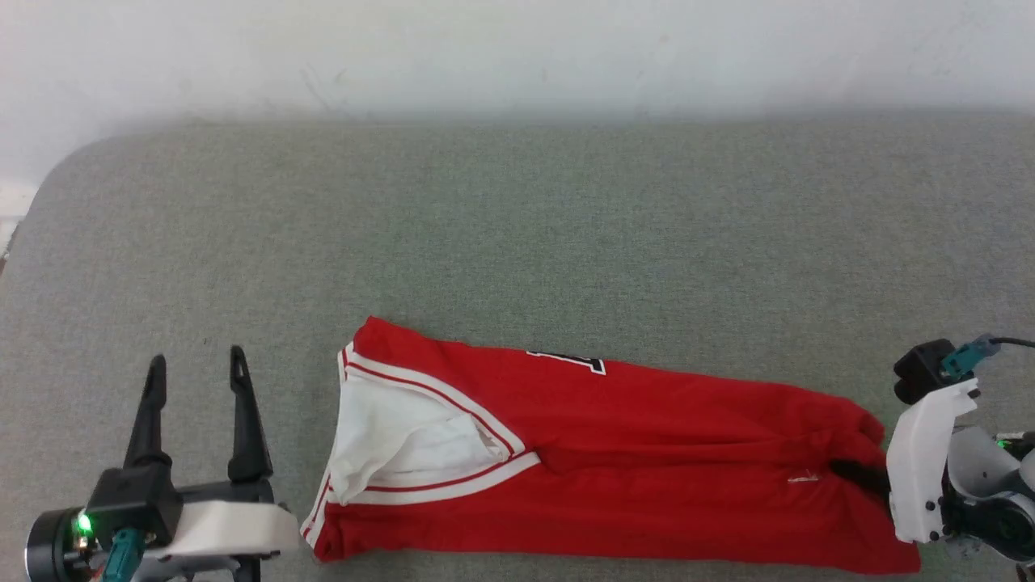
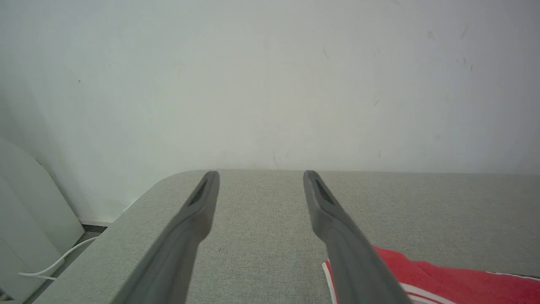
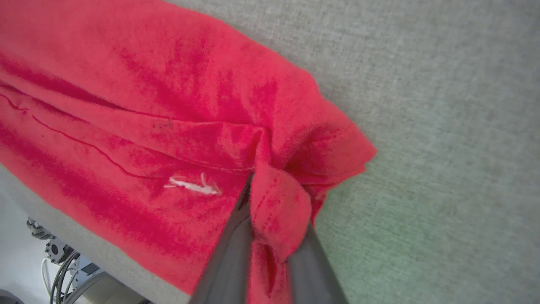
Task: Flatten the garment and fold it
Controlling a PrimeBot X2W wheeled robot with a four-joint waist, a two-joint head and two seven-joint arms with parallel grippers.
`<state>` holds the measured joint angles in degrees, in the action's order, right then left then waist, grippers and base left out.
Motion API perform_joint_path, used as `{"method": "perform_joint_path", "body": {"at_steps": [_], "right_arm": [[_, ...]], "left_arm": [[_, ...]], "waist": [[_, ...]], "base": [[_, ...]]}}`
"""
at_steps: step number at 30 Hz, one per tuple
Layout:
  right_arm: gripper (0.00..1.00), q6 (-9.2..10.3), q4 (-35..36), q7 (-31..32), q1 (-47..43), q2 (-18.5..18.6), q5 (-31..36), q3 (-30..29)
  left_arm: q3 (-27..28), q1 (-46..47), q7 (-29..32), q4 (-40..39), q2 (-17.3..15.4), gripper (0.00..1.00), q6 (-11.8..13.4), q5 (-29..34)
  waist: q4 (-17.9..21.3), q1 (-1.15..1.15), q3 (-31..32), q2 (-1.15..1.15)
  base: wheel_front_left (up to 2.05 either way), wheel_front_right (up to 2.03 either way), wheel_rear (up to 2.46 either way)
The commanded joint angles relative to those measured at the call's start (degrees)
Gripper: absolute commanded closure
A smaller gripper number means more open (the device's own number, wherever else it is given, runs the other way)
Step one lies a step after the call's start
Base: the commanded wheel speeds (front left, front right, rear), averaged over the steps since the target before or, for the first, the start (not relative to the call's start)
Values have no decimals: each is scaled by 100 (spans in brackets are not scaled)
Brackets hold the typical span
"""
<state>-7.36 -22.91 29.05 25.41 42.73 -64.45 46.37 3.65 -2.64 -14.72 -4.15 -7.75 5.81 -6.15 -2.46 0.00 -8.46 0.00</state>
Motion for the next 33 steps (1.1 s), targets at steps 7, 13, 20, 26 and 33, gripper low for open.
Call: {"method": "perform_joint_path", "body": {"at_steps": [7,13,20,26,33], "right_arm": [[100,-13,276,-263,-52,98,-26,122],[100,-13,300,-346,44,559,-36,-122],[100,-13,-58,-293,-70,1153,126,-386],[100,-13,143,-278,-169,1244,126,-455],[100,-13,1816,-250,-211,1250,52,-424]], "left_arm": [[225,-277,-28,-26,172,0,-256,299],[267,-363,-28,-68,243,0,-301,424],[220,-405,-28,-66,315,0,-316,472],[219,-462,-28,-41,344,0,-326,482],[218,-496,-28,-69,368,0,-327,510]], "waist": [[153,0,243,0],[178,0,349,0],[170,0,393,0],[177,0,430,0],[159,0,438,0]], "base": [[0,0,0],[0,0,0],[0,0,0],[0,0,0],[0,0,0]]}}
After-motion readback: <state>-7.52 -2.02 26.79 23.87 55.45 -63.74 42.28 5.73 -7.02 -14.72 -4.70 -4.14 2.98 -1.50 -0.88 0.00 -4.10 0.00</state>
